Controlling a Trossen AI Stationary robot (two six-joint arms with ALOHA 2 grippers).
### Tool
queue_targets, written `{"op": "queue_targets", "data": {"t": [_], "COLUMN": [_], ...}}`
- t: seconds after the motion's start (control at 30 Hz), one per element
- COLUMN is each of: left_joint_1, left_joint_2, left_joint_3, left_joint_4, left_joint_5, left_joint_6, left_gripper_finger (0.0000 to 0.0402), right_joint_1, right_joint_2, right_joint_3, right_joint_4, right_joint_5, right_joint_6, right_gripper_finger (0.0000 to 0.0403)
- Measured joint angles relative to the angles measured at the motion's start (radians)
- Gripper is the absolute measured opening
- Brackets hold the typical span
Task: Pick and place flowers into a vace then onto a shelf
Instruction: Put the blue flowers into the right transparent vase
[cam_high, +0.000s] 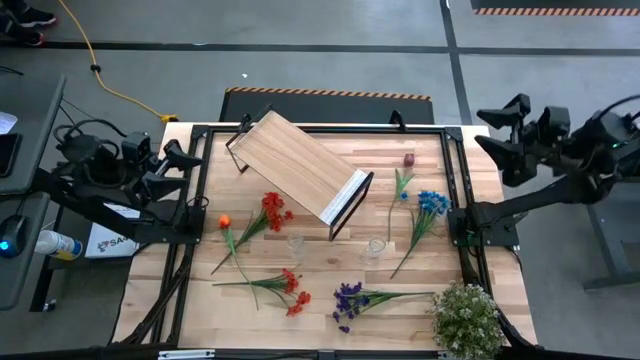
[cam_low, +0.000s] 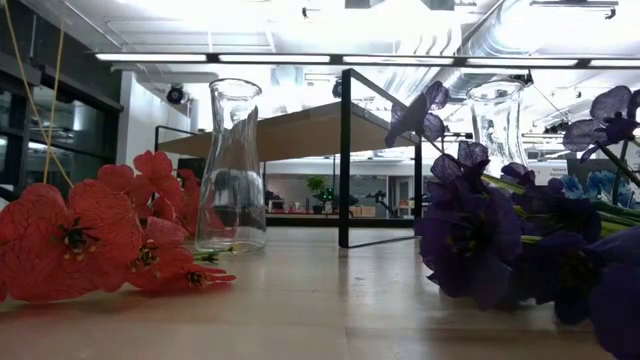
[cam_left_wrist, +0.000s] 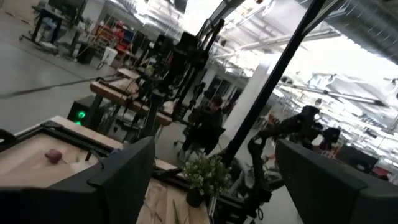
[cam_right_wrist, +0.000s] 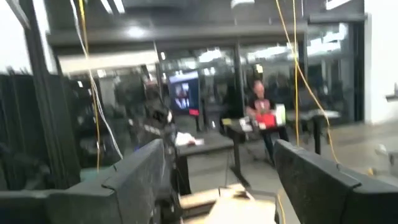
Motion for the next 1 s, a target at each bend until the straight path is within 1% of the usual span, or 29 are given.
{"op": "queue_targets", "data": {"t": [0.13, 0.33, 0.43, 0.57, 0.67, 0.73, 0.87, 1.0], "left_joint_1": [0.000, 0.000, 0.000, 0.000, 0.000, 0.000, 0.000, 0.000], "left_joint_2": [0.073, 0.185, 0.232, 0.281, 0.303, 0.314, 0.329, 0.331], "left_joint_3": [0.115, 0.280, 0.345, 0.404, 0.422, 0.425, 0.425, 0.425], "left_joint_4": [-0.085, -0.235, -0.328, -0.420, -0.462, -0.475, -0.528, -0.581], "left_joint_5": [0.020, 0.036, 0.037, 0.037, 0.036, 0.035, 0.035, 0.035], "left_joint_6": [-0.005, -0.021, -0.024, -0.053, -0.084, -0.107, -0.157, -0.189], "left_gripper_finger": [0.0367, 0.0367, 0.0367, 0.0367, 0.0367, 0.0367, 0.0367, 0.0367], "right_joint_1": [0.000, 0.000, 0.000, 0.000, 0.000, -0.003, -0.017, -0.037], "right_joint_2": [0.129, 0.309, 0.384, 0.465, 0.511, 0.535, 0.552, 0.568], "right_joint_3": [0.198, 0.476, 0.592, 0.713, 0.771, 0.790, 0.771, 0.739], "right_joint_4": [-0.195, -0.534, -0.688, -0.879, -1.012, -1.080, -1.062, -1.081], "right_joint_5": [0.024, 0.075, 0.079, 0.075, 0.057, 0.023, -0.079, -0.150], "right_joint_6": [0.057, 0.222, 0.321, 0.474, 0.604, 0.678, 0.726, 0.801], "right_gripper_finger": [0.0293, 0.0293, 0.0293, 0.0293, 0.0293, 0.0293, 0.0293, 0.0293]}}
